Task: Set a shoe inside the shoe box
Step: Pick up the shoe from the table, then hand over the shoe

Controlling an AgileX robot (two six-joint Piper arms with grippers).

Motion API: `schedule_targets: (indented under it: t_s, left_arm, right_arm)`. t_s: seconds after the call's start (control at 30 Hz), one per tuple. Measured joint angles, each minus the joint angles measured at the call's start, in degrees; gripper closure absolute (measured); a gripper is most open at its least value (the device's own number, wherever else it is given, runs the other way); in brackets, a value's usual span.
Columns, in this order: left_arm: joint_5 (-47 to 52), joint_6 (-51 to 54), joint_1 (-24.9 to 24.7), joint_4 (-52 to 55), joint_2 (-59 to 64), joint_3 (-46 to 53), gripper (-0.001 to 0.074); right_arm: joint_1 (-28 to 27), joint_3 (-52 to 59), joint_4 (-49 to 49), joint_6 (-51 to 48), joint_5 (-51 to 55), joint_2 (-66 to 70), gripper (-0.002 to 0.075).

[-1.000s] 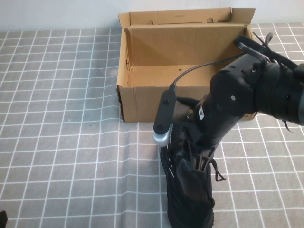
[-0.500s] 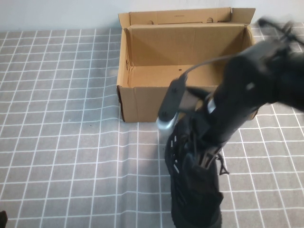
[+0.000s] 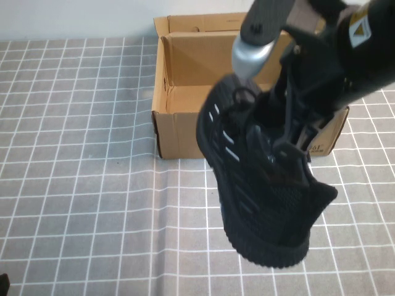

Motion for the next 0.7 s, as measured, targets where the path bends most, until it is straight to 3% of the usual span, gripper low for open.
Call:
schedule_targets:
  t_s: [0.57,0.7]
  left_arm:
    - [-1.4,-0.1,0.0,1.1,0.0,0.0,0.0736]
    - [-8.1,-5.3,0.0,-8.6,0.0,0.0,0.0736]
  right_arm:
    - [0.0,-1.2,-0.1,0.0,1.1,0.3,0.0724]
    - [0.0,-1.2,-0.5,0.7,1.1,0.3,0.0724]
